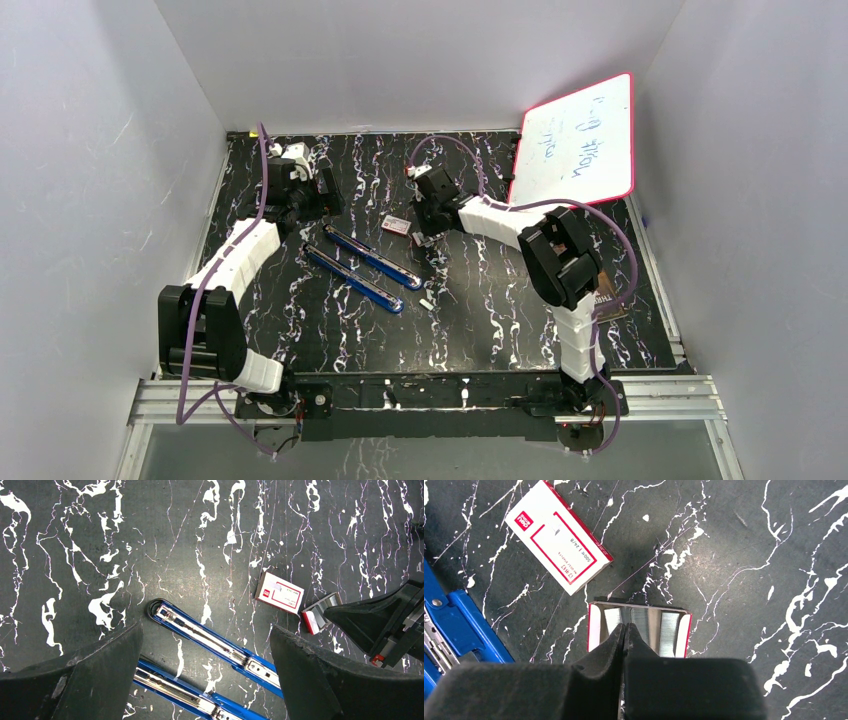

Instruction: Load the staples into the stapler

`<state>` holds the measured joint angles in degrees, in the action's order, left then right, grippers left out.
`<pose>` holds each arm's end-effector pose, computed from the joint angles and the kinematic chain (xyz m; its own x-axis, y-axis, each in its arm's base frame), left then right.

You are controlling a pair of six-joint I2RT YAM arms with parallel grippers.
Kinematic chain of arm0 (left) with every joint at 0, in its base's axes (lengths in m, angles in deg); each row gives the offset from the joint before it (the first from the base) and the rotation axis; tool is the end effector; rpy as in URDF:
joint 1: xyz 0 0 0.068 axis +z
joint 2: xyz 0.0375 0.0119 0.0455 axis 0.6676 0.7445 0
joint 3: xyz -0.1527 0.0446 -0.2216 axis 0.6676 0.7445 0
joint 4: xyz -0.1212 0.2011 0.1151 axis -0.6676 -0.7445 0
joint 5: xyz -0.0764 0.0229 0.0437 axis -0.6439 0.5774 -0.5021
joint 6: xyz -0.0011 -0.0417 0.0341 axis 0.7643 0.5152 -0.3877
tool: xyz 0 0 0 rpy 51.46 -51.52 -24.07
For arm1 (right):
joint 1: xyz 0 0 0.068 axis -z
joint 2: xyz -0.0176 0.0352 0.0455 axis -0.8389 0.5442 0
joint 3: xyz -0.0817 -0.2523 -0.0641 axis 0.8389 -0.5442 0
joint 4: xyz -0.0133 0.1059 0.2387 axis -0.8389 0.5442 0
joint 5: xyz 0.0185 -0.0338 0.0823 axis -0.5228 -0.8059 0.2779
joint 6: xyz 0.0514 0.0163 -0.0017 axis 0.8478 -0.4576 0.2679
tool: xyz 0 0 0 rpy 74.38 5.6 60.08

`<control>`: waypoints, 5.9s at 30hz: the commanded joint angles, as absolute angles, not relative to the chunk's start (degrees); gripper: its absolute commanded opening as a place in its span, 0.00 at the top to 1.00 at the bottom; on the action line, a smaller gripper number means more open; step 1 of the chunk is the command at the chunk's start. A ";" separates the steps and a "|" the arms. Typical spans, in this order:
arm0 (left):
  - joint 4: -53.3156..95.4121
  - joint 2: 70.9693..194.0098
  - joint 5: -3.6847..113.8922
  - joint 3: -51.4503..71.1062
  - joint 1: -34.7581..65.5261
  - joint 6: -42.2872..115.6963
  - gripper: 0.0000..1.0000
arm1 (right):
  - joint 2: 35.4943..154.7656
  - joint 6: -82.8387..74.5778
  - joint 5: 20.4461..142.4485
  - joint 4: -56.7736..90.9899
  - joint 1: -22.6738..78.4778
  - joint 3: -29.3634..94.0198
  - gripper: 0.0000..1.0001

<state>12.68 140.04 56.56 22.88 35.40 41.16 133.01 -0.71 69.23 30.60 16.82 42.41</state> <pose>0.3280 -0.0415 0.2766 -0.5380 -0.2149 -0.8151 0.0680 0.9527 -0.2961 0.3530 0.2947 0.1798 -0.6597 -0.3256 -0.6773 -0.4928 0.8679 0.0628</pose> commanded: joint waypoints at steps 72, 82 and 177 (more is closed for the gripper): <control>14.20 146.26 54.49 16.78 35.66 40.78 0.07 | 136.31 -7.12 67.99 35.85 16.60 48.46 0.74; 14.35 145.95 54.50 16.92 35.72 40.77 0.07 | 134.82 -6.78 69.19 35.26 16.65 48.54 0.84; 15.78 144.90 47.28 21.35 23.34 47.71 0.09 | 106.40 5.45 57.83 33.87 13.00 13.44 0.68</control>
<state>16.29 146.01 47.49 21.66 23.64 47.36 107.65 4.37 59.52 34.42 12.76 13.14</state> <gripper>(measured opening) 0.912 0.321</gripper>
